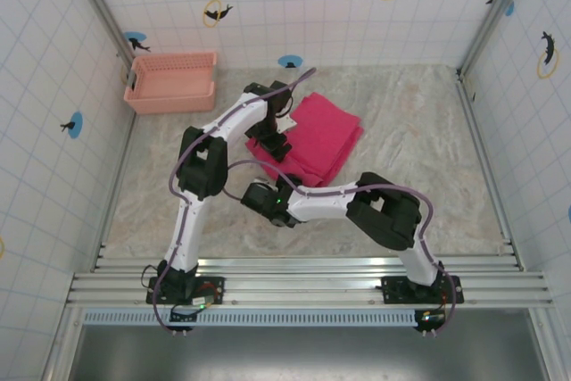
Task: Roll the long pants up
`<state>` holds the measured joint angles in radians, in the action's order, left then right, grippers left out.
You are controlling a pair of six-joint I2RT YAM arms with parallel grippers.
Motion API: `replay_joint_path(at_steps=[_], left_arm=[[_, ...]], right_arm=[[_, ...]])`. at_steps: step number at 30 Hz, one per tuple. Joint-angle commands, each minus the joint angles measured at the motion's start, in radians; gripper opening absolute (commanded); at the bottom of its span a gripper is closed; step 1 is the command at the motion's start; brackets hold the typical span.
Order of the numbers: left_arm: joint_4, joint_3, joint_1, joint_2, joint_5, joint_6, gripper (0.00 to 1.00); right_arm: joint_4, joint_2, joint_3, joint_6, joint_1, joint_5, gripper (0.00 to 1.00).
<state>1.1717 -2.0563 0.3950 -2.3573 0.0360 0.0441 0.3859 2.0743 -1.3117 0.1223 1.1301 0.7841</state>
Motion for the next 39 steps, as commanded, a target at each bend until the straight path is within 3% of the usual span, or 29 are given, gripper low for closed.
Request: replay_joint_path(at_steps=[1,4,8,15,18,22,25,30,39], left_arm=[[-0.035,0.051,-0.018,-0.051,-0.062,0.017,0.97],[-0.038,0.064,-0.024,-0.033,-0.061,0.016,0.97],[-0.041,0.085,-0.034,0.027,-0.063,0.014,0.97],[0.008,0.065,-0.058,0.152,-0.079,0.01,0.97],[0.02,0.076,-0.075,0.217,-0.108,0.004,0.98],[-0.01,0.123,-0.093,0.302,-0.113,0.004,0.97],[-0.025,0.156,-0.1,0.34,-0.115,0.005,0.97],[-0.044,0.205,-0.1,0.371,-0.111,0.008,0.98],[-0.041,0.232,-0.1,0.378,-0.075,0.004,0.98]], right_arm=[[0.057,0.067,-0.008,0.012,-0.071,-0.103,0.51],[0.066,0.046,0.002,0.016,-0.111,-0.205,0.26],[0.077,-0.009,0.031,0.066,-0.118,-0.308,0.19],[0.17,-0.151,0.027,0.112,-0.13,-0.651,0.17],[0.242,-0.191,-0.019,0.093,-0.156,-0.854,0.16],[0.282,-0.23,-0.053,0.047,-0.181,-1.013,0.16],[0.248,-0.252,-0.049,-0.035,-0.238,-1.204,0.15],[0.006,-0.288,0.023,-0.284,-0.37,-1.528,0.16],[-0.03,-0.185,-0.053,-0.484,-0.49,-1.721,0.17]])
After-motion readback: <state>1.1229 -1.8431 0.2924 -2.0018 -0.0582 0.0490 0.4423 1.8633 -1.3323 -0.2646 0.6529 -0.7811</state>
